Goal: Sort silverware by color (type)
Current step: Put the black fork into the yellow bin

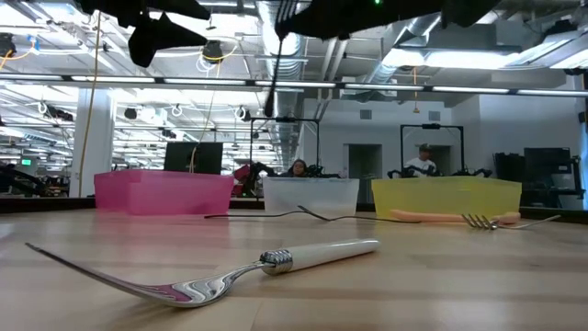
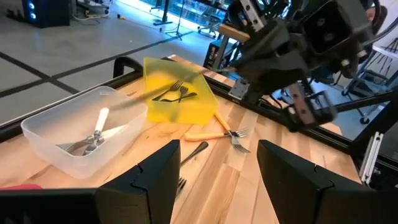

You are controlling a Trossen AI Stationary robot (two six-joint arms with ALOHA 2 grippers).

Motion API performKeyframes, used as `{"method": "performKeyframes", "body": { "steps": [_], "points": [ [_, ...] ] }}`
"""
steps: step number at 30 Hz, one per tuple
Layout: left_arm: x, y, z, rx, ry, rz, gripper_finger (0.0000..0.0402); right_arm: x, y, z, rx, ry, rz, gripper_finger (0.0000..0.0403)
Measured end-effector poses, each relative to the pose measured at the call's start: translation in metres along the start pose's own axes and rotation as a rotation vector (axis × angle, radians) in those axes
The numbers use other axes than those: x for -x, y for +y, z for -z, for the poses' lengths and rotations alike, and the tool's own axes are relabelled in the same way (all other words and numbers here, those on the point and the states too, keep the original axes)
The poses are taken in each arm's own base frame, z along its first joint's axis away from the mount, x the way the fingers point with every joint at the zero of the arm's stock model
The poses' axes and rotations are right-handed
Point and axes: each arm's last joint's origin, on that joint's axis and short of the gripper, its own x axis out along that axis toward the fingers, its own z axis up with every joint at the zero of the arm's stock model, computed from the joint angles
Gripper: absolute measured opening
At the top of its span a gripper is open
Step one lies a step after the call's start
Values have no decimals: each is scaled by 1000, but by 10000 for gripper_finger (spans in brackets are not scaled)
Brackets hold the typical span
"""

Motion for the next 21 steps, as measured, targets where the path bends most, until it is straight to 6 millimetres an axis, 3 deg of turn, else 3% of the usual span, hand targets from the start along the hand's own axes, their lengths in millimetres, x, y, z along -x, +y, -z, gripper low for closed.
{"method": "performKeyframes", "body": {
  "steps": [6, 14, 21],
  "points": [
    [0, 0, 1, -9, 8, -5, 199, 1, -4, 6, 180, 162, 168, 22],
    [1, 1, 1, -43, 7, -4, 199, -1, -9, 27, 316, 336, 127, 22],
    [6, 2, -3, -103, -16, 5, 199, 5, -52, 31, 265, 397, 122, 22]
  ]
}}
